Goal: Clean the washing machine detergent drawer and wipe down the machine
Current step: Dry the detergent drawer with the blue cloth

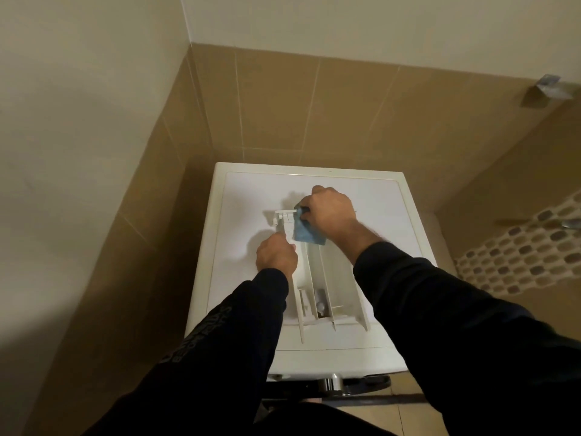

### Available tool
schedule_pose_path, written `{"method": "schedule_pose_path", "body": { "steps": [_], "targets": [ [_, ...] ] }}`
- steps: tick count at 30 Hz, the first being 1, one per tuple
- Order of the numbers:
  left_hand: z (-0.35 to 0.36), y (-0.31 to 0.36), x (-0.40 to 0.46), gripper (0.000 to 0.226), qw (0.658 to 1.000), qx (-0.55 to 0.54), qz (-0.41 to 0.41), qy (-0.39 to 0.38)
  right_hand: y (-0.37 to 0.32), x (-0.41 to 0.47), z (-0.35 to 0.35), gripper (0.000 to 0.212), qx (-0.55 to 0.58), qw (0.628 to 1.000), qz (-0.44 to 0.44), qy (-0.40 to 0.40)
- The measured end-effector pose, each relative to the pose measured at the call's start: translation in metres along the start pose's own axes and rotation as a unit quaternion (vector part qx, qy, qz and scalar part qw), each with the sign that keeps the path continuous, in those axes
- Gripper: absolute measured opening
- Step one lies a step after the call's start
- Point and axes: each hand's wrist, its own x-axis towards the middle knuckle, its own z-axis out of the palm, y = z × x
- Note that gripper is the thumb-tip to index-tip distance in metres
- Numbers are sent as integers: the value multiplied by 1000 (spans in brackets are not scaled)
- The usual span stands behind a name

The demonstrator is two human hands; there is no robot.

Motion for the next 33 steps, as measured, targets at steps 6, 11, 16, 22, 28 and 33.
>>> {"method": "schedule_pose_path", "body": {
  "steps": [6,11,16,22,28,33],
  "targets": [
    [-2,0,-1,28,1000,-29,-11,-1,14,-9,4,25,37,999,-19,13],
    [-4,0,-3,26,997,-67,-22,-13,71,-27,7,21,60,996,55,32],
    [-6,2,-3,26,997,-67,-36,-27,79,-30,-2,22,36,994,105,19],
    [-9,7,-4,29,998,-51,-32,-13,-2,-17,-7,29,64,996,-22,65],
    [-8,8,-4,17,999,-22,-32,2,-46,-1,5,33,55,994,-90,32],
    [-13,9,-6,7,995,-72,-57,-33,-18,0,6,29,48,994,-80,55]
  ]
}}
